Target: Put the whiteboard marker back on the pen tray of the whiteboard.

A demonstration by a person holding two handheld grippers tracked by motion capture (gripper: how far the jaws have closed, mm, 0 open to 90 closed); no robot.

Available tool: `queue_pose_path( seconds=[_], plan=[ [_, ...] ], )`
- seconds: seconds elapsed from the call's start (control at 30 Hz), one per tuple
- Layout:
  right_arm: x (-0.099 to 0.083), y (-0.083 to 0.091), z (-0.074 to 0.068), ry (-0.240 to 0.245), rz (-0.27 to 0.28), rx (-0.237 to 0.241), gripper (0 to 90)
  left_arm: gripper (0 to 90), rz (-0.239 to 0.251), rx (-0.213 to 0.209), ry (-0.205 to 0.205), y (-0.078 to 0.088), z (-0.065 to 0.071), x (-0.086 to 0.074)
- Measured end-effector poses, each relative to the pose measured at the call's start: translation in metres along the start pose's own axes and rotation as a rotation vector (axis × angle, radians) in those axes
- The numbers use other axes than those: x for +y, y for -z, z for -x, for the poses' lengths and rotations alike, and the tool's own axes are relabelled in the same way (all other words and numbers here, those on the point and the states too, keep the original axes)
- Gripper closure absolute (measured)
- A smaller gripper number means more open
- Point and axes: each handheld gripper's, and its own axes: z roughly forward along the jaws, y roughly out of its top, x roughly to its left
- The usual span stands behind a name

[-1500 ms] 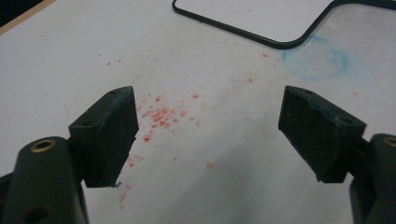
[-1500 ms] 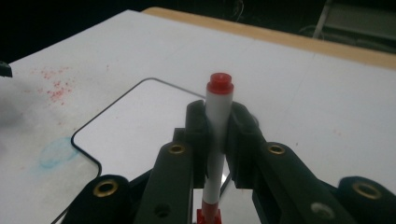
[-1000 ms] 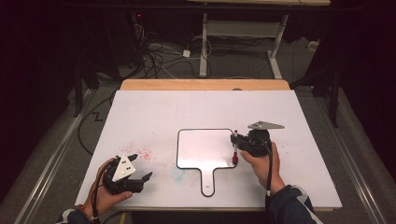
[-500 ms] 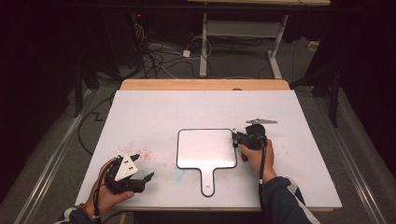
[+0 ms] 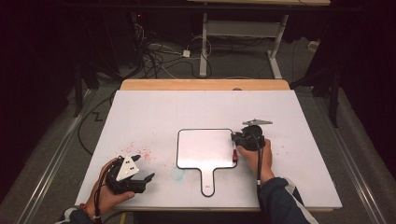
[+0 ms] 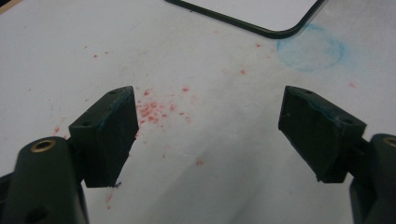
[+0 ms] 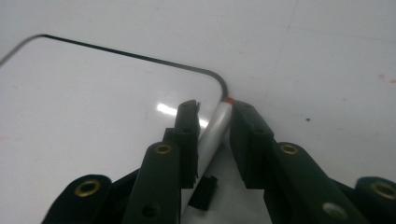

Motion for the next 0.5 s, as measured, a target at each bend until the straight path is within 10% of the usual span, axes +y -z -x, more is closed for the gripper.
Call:
queue_pose_path(
  seconds=[0.5],
  plan=[
    [-0.006, 0.018, 0.0, 0.189, 0.028, 0.082, 59.3, 19.2, 0.008, 0.002, 0.008, 0.006, 0.002, -0.002]
  ],
)
